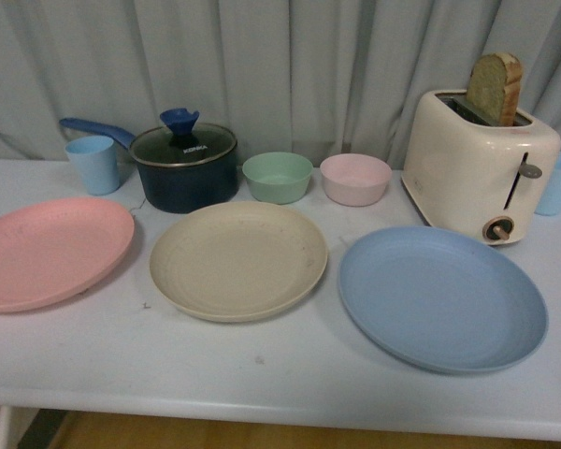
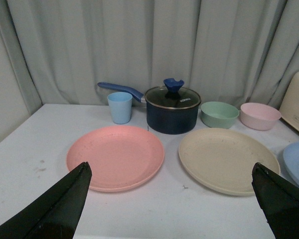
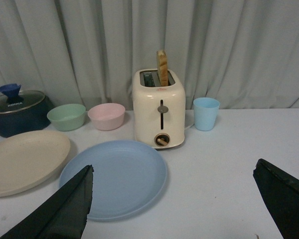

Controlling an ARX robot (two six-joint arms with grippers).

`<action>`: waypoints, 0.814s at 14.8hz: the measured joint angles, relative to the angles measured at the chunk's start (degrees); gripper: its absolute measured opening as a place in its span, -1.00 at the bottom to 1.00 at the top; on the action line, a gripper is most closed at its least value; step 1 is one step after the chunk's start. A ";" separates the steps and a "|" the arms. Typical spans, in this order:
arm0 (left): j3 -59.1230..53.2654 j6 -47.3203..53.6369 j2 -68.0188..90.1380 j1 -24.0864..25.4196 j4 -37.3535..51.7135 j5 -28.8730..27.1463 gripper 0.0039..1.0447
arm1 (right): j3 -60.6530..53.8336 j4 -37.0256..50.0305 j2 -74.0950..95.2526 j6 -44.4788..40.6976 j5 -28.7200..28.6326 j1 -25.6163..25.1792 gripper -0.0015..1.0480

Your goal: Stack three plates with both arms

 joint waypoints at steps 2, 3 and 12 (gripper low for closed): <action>0.00 -0.02 0.00 0.00 0.00 0.00 0.88 | 0.00 0.00 0.00 0.00 0.00 0.00 0.87; 0.00 0.00 0.00 0.00 0.00 0.00 0.88 | 0.00 0.00 0.00 0.00 0.00 0.00 0.87; 0.00 0.00 0.00 0.00 0.00 0.00 0.88 | 0.00 0.00 0.00 0.00 0.00 0.00 0.87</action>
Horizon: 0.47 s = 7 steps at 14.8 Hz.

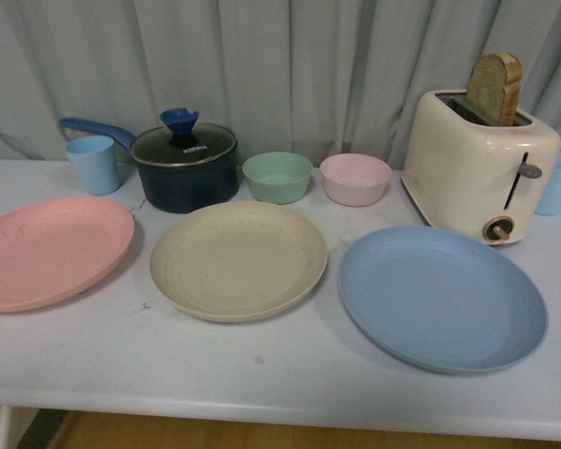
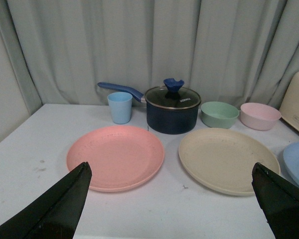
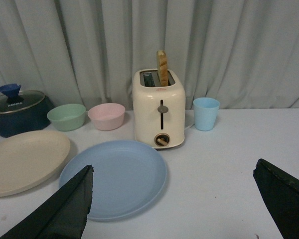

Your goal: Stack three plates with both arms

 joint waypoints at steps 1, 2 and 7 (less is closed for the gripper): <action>0.00 0.00 0.00 0.00 0.00 0.00 0.88 | 0.00 0.00 0.00 0.02 0.00 0.00 0.87; 0.00 0.00 0.00 0.00 0.00 0.00 0.88 | 0.00 0.00 0.00 0.00 0.00 0.00 0.87; 0.00 -0.02 0.00 0.00 0.00 0.02 0.88 | 0.00 0.00 0.00 0.00 0.00 0.00 0.87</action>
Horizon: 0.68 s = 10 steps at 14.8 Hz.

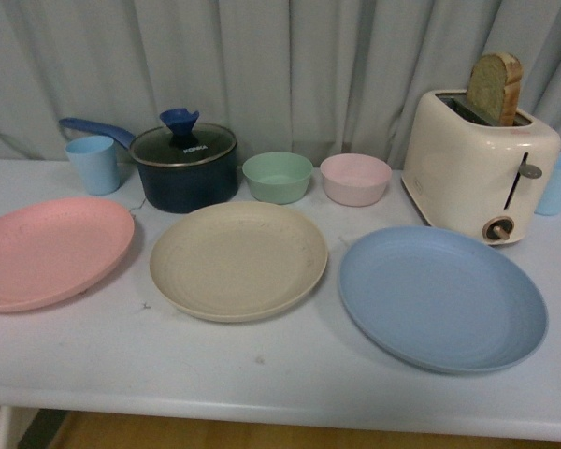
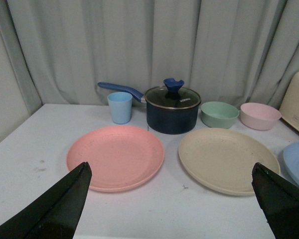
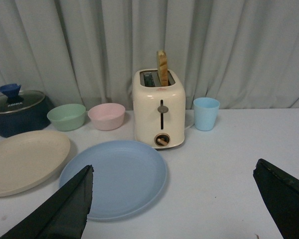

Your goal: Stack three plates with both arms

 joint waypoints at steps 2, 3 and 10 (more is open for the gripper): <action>0.00 0.02 0.00 0.00 0.00 -0.02 0.88 | 0.00 0.00 0.00 0.00 0.00 0.00 0.87; 0.00 0.02 0.00 0.00 0.00 -0.02 0.88 | 0.00 0.00 0.00 0.00 0.00 0.00 0.87; 0.00 0.02 0.00 0.00 0.00 -0.02 0.88 | 0.00 0.00 0.00 0.00 0.00 0.00 0.87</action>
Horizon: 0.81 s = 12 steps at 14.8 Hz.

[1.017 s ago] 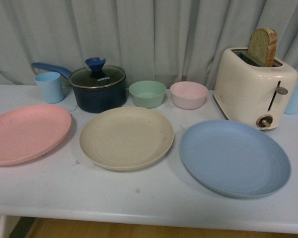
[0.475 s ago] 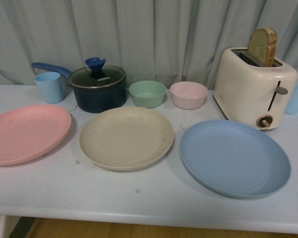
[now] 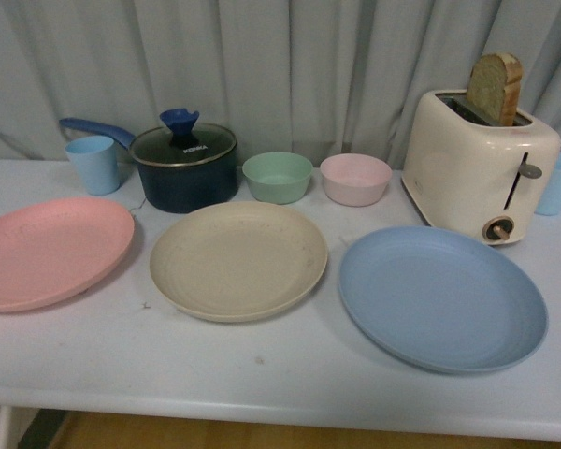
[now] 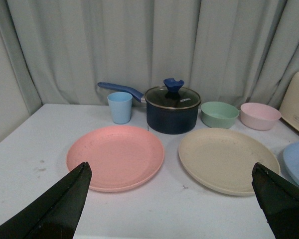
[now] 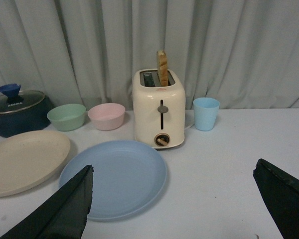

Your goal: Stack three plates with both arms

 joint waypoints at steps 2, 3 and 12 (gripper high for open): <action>0.00 -0.02 0.00 0.00 0.00 0.00 0.88 | 0.00 0.00 0.00 0.02 0.00 0.00 0.87; 0.00 0.00 0.00 0.00 0.00 0.00 0.88 | 0.00 0.00 0.00 0.00 0.00 0.00 0.87; 0.00 0.00 0.00 0.00 0.00 0.00 0.88 | 0.00 0.00 0.00 0.00 0.00 0.00 0.87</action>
